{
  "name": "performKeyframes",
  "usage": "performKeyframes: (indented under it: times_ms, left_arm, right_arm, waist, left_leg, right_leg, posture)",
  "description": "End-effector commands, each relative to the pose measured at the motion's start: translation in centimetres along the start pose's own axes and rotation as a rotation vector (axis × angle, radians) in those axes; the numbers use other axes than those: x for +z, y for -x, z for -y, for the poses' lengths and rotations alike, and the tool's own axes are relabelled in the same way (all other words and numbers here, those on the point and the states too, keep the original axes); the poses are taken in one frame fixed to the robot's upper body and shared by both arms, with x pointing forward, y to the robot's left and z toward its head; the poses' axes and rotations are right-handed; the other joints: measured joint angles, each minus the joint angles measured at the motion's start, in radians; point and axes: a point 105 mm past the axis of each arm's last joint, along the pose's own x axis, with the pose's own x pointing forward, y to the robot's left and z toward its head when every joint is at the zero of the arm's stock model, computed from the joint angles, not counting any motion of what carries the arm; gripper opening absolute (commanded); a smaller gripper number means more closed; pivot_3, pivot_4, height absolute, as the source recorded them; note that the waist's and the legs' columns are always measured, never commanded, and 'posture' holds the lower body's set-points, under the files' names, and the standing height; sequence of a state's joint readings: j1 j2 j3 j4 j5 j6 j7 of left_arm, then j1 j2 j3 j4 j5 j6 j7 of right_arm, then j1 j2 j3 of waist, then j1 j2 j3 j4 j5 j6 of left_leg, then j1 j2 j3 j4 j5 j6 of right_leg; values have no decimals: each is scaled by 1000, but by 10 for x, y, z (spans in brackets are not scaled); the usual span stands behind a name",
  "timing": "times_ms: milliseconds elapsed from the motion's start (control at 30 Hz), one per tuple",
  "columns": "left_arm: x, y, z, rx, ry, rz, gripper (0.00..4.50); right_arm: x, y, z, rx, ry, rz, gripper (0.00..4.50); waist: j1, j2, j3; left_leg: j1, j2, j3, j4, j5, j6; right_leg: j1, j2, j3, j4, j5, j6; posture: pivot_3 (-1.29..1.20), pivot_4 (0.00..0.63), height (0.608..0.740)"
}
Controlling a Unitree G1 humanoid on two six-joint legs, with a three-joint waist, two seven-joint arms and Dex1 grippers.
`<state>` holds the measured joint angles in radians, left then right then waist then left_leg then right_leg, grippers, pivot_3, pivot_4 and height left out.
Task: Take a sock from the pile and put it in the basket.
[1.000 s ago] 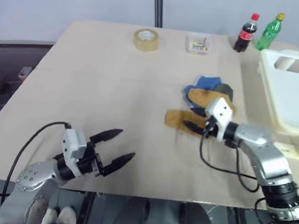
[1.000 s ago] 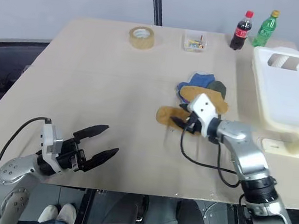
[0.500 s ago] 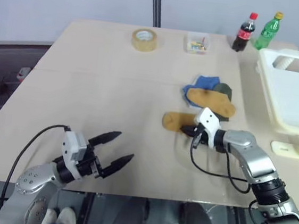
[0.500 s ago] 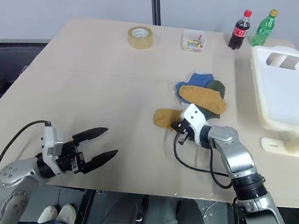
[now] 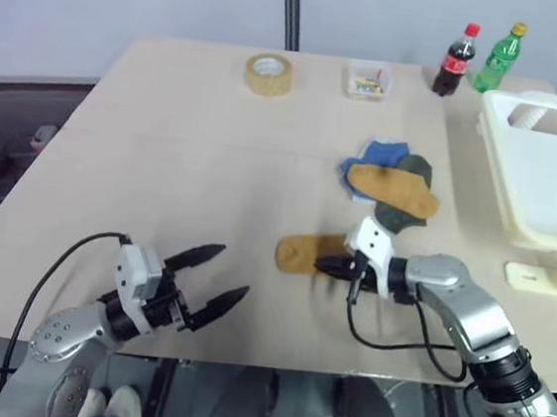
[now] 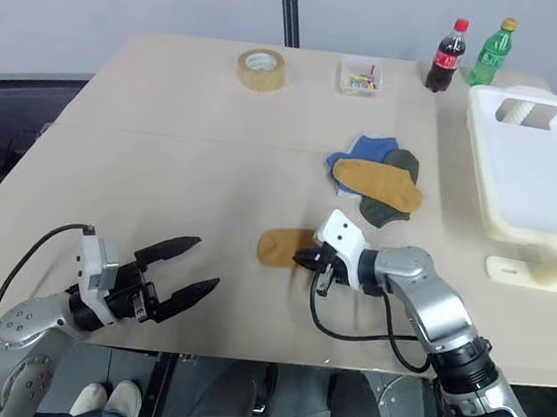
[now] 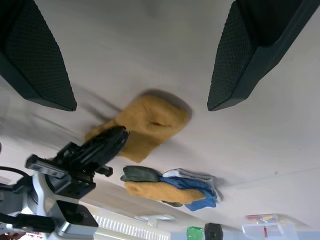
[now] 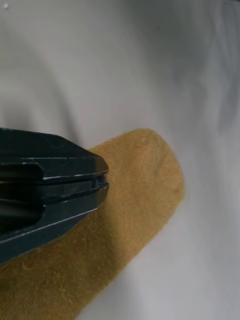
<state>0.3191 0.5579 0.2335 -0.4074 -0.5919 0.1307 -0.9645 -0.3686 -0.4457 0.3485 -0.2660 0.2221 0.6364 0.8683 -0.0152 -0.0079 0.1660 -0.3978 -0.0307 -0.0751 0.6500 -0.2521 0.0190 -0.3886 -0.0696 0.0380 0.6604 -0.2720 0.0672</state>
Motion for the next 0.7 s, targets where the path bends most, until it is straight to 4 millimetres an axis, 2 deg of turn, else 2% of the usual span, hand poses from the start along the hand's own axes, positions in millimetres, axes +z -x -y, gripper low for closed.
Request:
performKeyframes:
  times_ms: [33,67,100,167,200,267,367,400,533,700]
  left_arm:
    - [8,-1,3,-18,-28,18,4500]
    - [8,-1,3,-20,-28,18,4500]
    - [9,-1,2,-21,-30,18,4500]
    - [10,0,0,-20,-34,21,4500]
    - [11,0,0,-19,-36,24,4500]
    - [13,0,-1,-18,-38,28,4500]
    - [14,-2,-1,-22,-36,39,4500]
    - [13,-4,-1,-24,-34,42,4500]
    - [10,-9,-1,-35,-30,46,4500]
    - [11,-11,-3,-35,-38,51,4500]
  right_arm:
    - [15,5,-6,5,53,26,615]
    - [18,7,-6,-3,60,33,732]
    - [21,11,-3,-34,60,34,1044]
    - [28,23,0,-59,58,33,2060]
    - [31,30,1,-58,52,34,2302]
    - [37,39,3,-63,57,44,3179]
    - [53,51,35,-219,99,71,3179]
    - [57,50,52,-305,119,73,3179]
    - [64,38,96,-485,148,83,3179]
    - [63,18,129,-585,74,95,3179]
  waist:
    - [0,0,0]
    - [0,0,0]
    - [0,0,0]
    - [1,0,0]
    - [1,0,0]
    - [3,0,0]
    - [-1,0,0]
    - [-3,0,0]
    - [-4,0,0]
    - [-3,0,0]
  left_leg:
    - [0,0,0,0,0,0]
    - [0,0,0,0,0,0]
    - [0,0,0,0,0,0]
    - [0,0,0,0,0,0]
    - [0,0,0,0,0,0]
    - [-1,0,0,0,0,0]
    - [-1,0,-1,0,0,0]
    - [0,0,0,0,0,0]
    - [1,0,0,0,0,0]
    - [-2,0,2,-1,1,-1]
  right_leg:
    - [0,0,0,0,0,0]
    - [0,0,0,0,0,0]
    - [0,0,0,0,0,0]
    - [0,0,0,0,0,0]
    - [0,0,0,0,0,0]
    - [0,0,0,0,0,0]
    - [0,-1,-1,-1,0,0]
    - [0,0,0,-1,0,0]
    - [0,2,0,1,0,0]
    - [-4,4,2,1,0,0]
  posture:
    - [0,150,738]
    - [0,150,738]
    - [0,150,738]
    - [0,150,738]
    - [0,150,738]
    - [0,150,738]
    - [0,150,738]
    - [0,150,738]
    - [0,150,738]
    - [0,150,738]
